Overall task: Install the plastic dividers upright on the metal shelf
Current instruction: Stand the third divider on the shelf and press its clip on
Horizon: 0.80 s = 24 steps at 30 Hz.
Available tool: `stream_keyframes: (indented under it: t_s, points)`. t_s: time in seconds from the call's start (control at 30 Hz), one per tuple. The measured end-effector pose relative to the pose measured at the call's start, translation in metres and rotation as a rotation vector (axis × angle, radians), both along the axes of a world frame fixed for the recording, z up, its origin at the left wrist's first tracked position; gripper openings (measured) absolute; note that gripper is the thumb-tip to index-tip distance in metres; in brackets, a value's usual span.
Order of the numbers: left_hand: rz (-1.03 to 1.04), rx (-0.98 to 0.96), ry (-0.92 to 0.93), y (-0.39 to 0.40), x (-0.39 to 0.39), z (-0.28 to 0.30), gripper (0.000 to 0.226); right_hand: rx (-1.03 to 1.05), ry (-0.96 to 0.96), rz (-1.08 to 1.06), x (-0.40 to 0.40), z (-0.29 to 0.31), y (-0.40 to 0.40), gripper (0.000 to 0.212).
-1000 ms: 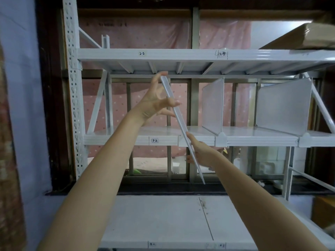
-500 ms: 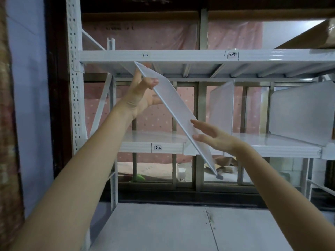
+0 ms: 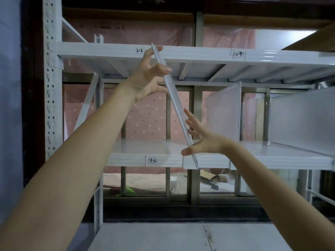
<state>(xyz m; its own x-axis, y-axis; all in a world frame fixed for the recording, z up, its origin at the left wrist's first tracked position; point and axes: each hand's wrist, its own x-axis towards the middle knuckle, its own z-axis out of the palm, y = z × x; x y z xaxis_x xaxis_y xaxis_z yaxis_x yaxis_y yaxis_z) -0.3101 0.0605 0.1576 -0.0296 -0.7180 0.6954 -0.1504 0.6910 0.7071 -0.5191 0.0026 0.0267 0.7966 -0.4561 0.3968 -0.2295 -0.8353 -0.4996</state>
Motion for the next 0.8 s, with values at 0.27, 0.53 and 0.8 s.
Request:
stream_keyframes:
  t_s: [0.27, 0.53, 0.8]
  points:
    - [-0.123, 0.064, -0.183, -0.01, -0.019, 0.008, 0.103, 0.008, -0.16, 0.065, 0.024, -0.006, -0.05, 0.123]
    - [-0.109, 0.102, -0.295, -0.066, -0.025, 0.018, 0.104, 0.056, -0.227, 0.072, 0.028, -0.006, -0.099, 0.123]
    - [-0.068, 0.106, -0.303, -0.123, -0.021, 0.021, 0.109, 0.093, -0.215, 0.132, 0.037, 0.001, -0.157, 0.124]
